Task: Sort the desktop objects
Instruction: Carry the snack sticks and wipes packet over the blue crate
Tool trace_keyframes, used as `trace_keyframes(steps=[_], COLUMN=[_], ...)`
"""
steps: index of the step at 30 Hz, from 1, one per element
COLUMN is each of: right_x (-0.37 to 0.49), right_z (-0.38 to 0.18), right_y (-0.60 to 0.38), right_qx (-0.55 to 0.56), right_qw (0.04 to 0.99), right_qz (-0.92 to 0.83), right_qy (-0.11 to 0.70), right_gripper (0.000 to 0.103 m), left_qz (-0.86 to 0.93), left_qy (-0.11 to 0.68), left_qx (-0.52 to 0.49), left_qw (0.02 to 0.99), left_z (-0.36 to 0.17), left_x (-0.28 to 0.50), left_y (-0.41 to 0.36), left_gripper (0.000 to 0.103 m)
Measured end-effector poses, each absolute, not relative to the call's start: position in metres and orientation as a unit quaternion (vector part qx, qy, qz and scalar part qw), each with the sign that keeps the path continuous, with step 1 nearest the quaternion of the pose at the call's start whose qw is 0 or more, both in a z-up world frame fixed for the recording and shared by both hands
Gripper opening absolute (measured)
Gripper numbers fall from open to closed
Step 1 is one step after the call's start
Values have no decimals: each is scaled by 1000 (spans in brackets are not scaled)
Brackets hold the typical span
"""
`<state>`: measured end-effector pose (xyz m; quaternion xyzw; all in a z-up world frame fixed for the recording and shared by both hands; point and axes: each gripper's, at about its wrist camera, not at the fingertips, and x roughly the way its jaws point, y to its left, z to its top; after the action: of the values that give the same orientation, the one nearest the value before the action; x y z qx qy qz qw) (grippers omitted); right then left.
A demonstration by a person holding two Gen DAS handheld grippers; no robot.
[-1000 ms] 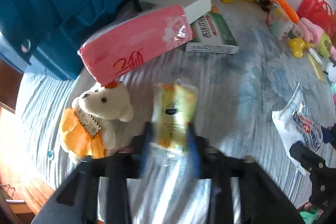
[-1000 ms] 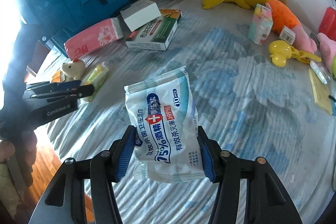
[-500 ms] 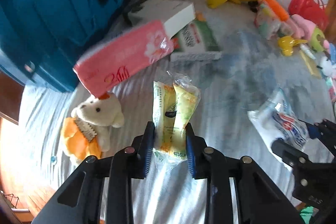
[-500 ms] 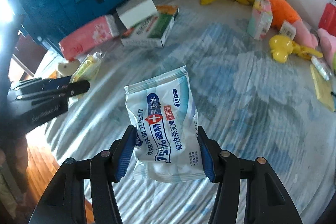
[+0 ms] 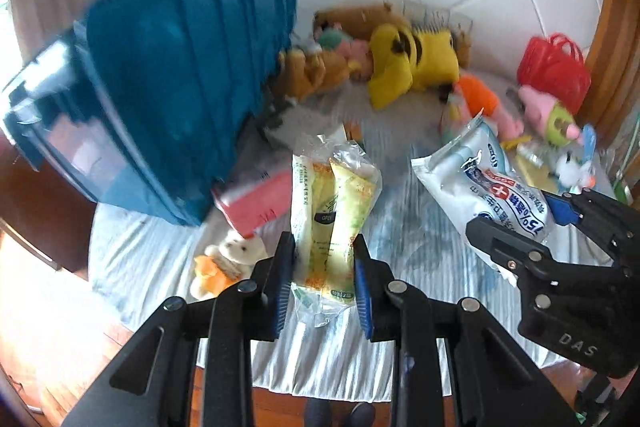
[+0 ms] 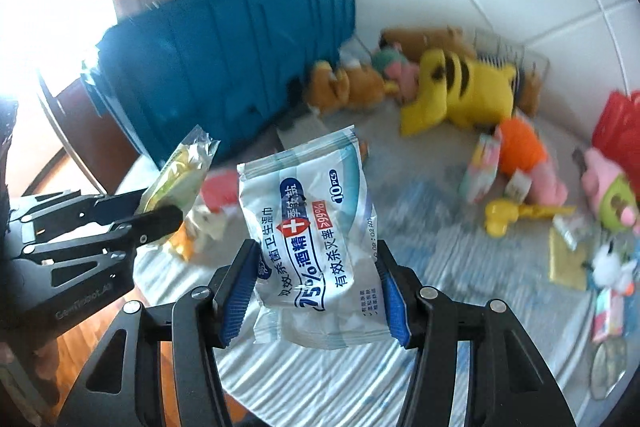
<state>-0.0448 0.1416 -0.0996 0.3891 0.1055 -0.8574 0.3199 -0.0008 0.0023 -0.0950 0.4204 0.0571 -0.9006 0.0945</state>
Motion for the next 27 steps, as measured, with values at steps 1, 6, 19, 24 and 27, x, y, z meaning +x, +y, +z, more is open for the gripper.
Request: trace_keyframes(steps=[1,6,19,24,27], right_x=[-42,-30,-15,-21,-26], right_z=[-90,-48,18,45,60], right_y=[140,128,65,22,-8], right_qx=[380,338,272,243,229], right_qw=[324,346,405,422,431], right_qz=[-860,-868,-863,-864,-864], right_qy=[107,114,131,129,121], right_gripper=[56,56,56,56,56], left_qz=[-903,-915,-927,-934,-937], left_qy=[57,52,45,39,42], left_qx=[414,382,325,293,274], left_qw=[98,121,183,202,213], left_z=[-88,-50,13,42,59], left_x=[2,22,55,54,52], left_y=[2,-2,-53,-96,-130], left_gripper=[27,27,27,27,27])
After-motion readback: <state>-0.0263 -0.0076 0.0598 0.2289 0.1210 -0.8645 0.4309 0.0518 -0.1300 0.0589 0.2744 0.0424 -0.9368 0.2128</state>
